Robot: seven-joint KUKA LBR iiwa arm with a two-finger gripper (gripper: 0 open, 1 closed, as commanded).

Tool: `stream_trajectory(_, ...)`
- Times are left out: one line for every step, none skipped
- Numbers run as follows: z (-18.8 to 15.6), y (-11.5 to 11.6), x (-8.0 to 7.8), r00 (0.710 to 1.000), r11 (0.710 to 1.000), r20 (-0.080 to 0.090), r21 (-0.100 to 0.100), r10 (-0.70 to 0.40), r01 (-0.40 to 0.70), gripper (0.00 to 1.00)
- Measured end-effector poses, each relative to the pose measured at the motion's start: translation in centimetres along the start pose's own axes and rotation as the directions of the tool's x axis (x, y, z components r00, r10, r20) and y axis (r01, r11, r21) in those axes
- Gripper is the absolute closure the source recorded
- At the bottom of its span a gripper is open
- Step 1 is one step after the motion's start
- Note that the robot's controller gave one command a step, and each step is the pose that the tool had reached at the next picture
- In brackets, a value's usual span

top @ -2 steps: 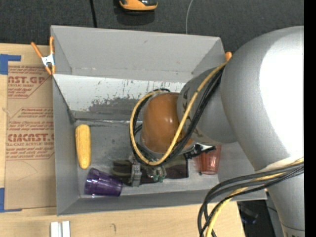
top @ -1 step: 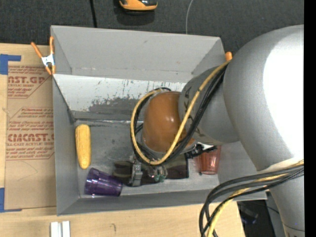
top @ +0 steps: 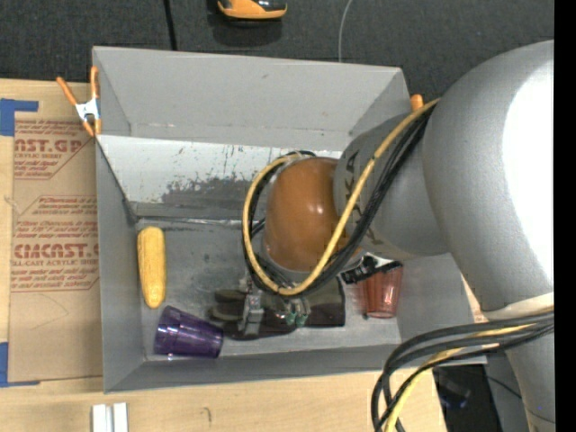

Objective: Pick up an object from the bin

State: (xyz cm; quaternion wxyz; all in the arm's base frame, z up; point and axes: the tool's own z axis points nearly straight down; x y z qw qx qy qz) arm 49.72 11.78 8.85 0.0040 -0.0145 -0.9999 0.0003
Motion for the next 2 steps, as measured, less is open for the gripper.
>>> stream_trajectory(-1.42,0.05,-0.21,1.0,1.0,0.009,-0.002,0.0,0.0,1.0)
stream_trajectory(-2.4,0.06,-0.13,1.0,1.0,0.008,-0.002,0.0,0.0,1.0)
